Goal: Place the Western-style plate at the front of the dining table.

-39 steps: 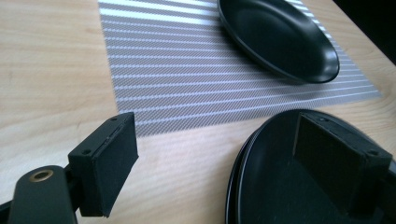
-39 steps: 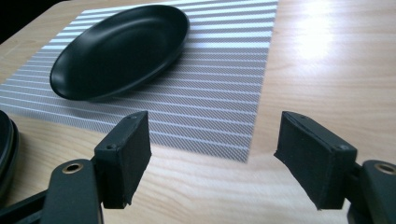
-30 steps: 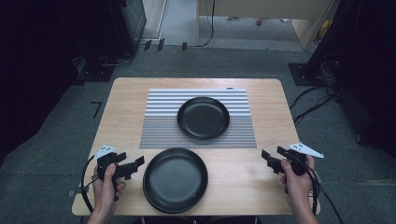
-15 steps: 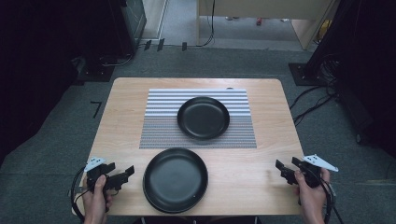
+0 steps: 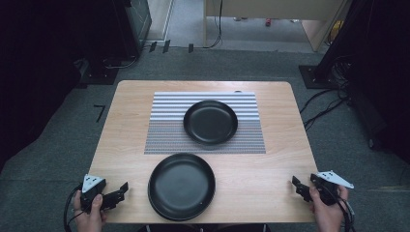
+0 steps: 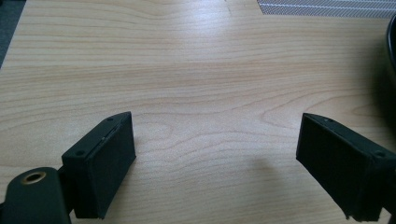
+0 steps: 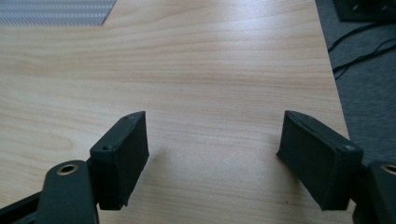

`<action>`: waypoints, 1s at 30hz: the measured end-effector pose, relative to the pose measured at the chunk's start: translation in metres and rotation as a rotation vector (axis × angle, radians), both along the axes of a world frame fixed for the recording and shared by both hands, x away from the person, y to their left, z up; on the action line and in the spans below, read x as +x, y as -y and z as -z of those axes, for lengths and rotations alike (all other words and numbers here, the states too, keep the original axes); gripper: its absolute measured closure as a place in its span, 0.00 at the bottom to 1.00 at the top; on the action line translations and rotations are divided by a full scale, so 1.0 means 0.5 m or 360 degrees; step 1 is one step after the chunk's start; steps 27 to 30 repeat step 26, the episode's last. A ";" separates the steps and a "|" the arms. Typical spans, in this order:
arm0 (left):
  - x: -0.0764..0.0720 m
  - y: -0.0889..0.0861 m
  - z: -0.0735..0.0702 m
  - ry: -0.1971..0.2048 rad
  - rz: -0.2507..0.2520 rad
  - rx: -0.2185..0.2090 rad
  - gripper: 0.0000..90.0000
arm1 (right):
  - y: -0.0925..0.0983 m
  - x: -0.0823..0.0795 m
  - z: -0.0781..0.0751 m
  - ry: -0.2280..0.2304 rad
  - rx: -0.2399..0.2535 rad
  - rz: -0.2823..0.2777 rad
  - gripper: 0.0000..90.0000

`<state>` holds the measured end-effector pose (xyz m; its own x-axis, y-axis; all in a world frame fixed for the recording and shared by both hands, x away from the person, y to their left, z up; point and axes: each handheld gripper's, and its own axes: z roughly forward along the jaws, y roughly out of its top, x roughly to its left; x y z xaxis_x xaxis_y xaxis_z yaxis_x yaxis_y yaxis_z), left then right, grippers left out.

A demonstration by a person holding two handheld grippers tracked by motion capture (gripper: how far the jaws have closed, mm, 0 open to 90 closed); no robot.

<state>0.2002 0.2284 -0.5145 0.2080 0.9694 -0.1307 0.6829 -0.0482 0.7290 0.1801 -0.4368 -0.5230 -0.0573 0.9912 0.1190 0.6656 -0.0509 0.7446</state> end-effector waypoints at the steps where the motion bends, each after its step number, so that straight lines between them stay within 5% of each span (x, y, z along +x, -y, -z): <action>1: 0.000 0.004 0.001 0.0007 0.0005 0.0040 0.12 | -0.008 0.000 0.001 -0.0007 -0.0056 -0.0010 0.25; 2: 0.001 0.015 0.005 0.0015 0.0028 0.0141 0.11 | -0.021 0.002 0.004 -0.0009 -0.0149 -0.0024 0.23; 3: 0.001 0.015 0.005 0.0015 0.0028 0.0141 0.10 | -0.021 0.002 0.004 -0.0009 -0.0149 -0.0024 0.23; 4: 0.001 0.023 0.007 0.0015 0.0041 0.0218 0.10 | -0.024 0.004 0.004 -0.0008 -0.0150 -0.0047 0.23; 30: 0.005 0.032 0.014 0.0044 0.0081 0.0206 0.04 | -0.024 0.009 0.005 -0.0031 -0.0147 -0.0045 0.14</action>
